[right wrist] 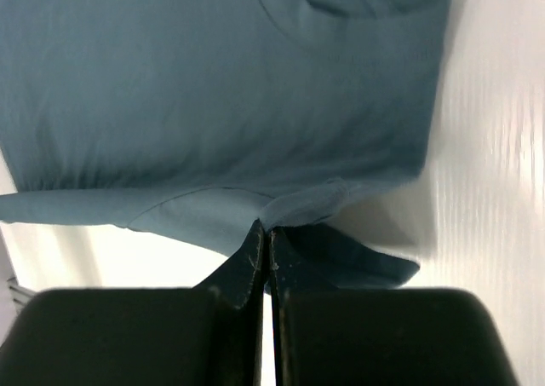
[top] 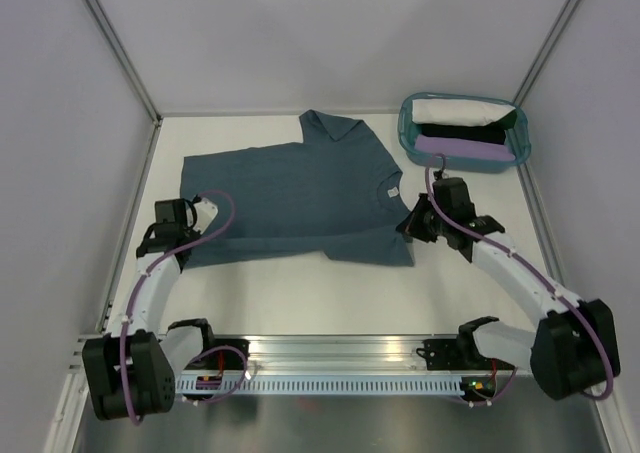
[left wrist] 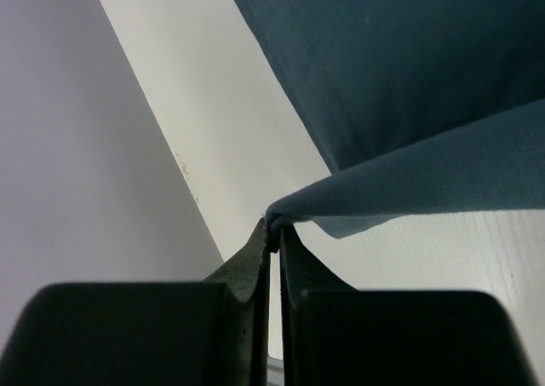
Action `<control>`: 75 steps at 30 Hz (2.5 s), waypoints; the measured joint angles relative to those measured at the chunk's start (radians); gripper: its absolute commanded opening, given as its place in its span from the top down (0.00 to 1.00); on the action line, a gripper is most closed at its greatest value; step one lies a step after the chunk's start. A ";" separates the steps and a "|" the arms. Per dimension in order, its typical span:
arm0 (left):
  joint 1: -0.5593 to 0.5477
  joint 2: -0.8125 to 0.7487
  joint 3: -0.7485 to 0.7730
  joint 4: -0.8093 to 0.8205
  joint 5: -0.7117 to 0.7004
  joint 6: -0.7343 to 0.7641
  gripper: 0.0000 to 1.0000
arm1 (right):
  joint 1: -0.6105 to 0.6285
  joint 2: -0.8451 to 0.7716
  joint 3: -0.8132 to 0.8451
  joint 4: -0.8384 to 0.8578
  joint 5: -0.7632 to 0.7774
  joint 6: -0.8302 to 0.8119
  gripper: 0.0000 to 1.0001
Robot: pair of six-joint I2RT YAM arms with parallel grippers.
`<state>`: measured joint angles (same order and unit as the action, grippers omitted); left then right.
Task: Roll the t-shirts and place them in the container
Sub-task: Fold the tshirt
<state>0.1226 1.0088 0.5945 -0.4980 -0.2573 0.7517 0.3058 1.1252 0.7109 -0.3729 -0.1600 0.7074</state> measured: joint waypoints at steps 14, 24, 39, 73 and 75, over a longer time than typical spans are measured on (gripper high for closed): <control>0.001 0.309 0.132 0.097 0.027 -0.039 0.98 | 0.000 0.552 0.428 0.093 0.048 -0.106 0.51; 0.001 0.407 0.134 0.127 0.032 -0.076 0.98 | -0.013 0.642 0.498 0.066 0.075 -0.240 0.49; 0.001 0.407 0.134 0.134 0.031 -0.119 0.98 | 0.013 0.740 0.449 0.077 0.031 -0.328 0.66; 0.039 0.580 0.311 0.158 0.032 -0.202 0.94 | 0.018 0.755 0.662 0.020 0.116 -0.310 0.89; 0.039 0.603 0.322 0.160 0.032 -0.209 0.82 | 0.016 0.788 0.666 0.021 0.118 -0.303 0.64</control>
<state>0.1616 1.6115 0.9165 -0.3378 -0.2249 0.5426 0.3214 1.9129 1.3769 -0.3523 -0.0418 0.4049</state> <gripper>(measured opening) 0.071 0.182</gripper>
